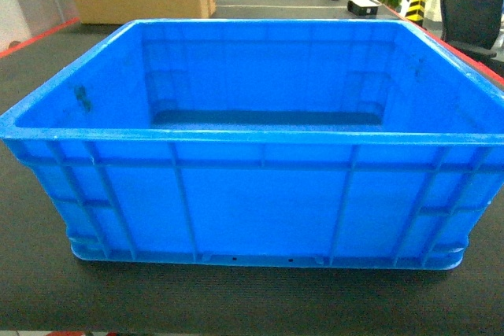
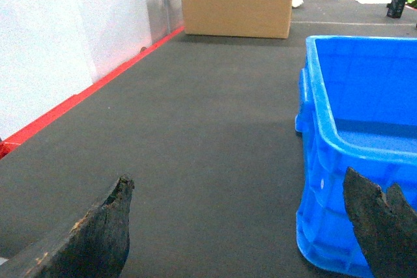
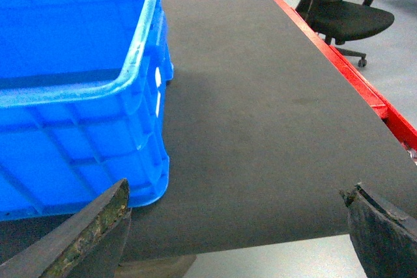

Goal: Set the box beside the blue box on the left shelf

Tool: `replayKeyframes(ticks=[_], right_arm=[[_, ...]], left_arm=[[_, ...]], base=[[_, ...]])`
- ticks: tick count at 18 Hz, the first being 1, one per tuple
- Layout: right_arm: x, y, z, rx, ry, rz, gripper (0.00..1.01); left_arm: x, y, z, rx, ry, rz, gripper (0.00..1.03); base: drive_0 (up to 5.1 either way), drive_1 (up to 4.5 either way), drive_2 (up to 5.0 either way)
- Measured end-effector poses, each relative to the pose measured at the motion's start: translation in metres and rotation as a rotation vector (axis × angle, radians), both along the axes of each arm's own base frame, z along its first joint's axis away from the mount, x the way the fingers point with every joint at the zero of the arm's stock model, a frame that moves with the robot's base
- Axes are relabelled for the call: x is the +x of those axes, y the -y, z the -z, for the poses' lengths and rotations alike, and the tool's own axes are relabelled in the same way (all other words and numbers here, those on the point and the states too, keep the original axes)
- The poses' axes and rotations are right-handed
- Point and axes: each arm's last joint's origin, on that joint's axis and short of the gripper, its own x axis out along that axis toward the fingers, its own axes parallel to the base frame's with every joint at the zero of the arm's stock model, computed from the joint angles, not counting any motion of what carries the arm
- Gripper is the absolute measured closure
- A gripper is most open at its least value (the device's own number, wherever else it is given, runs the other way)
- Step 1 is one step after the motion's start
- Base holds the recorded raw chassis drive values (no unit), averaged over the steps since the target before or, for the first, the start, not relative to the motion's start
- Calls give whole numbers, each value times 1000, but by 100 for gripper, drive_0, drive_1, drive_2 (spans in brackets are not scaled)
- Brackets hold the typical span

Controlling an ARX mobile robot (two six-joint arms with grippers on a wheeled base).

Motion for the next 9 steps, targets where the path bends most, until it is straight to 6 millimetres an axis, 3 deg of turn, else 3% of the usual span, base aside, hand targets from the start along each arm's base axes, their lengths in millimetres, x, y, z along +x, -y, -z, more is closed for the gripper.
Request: replayKeyframes(ticks=[2,7,9], right_arm=[[18,0,-21,3,40,-31,3],[49,2,-53,1,87,-54,3],[78,1,-68,7,57,-85,3]], left_arm=[[18,-1,-19,-8,18,29,5],[54,5,-45,-13,33,93,5],[77,10,-52,-18,-4,143,5]], base=[[0,0,0],[0,0,0],[0,0,0]])
